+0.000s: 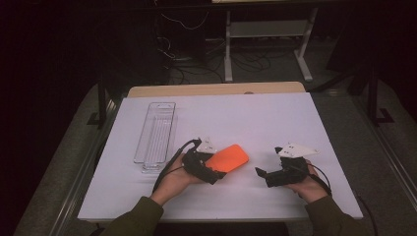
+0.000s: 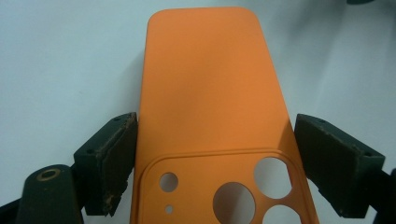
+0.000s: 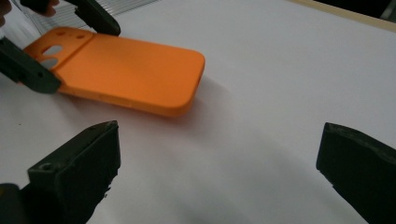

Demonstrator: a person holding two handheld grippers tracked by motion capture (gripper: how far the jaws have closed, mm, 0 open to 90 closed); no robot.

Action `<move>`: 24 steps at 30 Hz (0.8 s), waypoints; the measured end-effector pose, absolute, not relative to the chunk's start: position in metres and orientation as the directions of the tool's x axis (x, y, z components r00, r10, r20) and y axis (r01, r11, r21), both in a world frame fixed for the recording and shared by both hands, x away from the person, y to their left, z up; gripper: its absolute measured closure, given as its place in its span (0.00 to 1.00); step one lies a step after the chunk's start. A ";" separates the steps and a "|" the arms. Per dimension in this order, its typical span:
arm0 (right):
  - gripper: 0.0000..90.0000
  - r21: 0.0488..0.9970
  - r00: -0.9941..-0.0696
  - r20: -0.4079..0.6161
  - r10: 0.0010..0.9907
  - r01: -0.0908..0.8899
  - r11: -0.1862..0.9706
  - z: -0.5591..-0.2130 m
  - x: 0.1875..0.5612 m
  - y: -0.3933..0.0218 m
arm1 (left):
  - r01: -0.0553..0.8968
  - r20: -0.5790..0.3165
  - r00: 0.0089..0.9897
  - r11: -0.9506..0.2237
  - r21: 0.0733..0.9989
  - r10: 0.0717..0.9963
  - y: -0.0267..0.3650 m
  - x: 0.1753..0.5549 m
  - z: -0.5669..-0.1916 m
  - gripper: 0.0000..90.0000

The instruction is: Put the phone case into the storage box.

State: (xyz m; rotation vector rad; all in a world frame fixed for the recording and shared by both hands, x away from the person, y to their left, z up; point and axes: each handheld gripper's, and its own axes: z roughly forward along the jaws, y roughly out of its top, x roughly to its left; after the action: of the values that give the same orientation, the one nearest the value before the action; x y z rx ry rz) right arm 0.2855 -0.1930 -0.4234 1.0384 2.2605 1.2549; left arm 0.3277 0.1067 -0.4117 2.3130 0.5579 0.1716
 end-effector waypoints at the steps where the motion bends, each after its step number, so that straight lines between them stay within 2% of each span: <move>1: 0.00 0.838 -0.669 0.043 0.742 0.429 0.338 -0.423 0.286 -0.193 | 0.335 -0.034 0.898 -0.633 0.697 0.438 0.108 0.330 -0.410 0.17; 10: 0.00 0.839 -0.673 0.040 0.738 0.424 0.341 -0.424 0.286 -0.192 | 0.341 -0.077 0.902 -0.591 0.731 0.424 0.122 0.347 -0.388 0.17; 24: 0.00 0.836 -0.670 0.033 0.742 0.426 0.347 -0.426 0.288 -0.193 | 0.299 -0.061 0.919 -0.585 0.754 0.391 0.130 0.370 -0.354 0.17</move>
State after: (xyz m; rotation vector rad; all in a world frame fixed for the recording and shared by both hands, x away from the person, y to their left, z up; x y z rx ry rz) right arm 0.2876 -0.1932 -0.4261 1.0301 2.2637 1.2437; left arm 0.3704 0.1297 -0.3540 2.2345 0.4878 0.1400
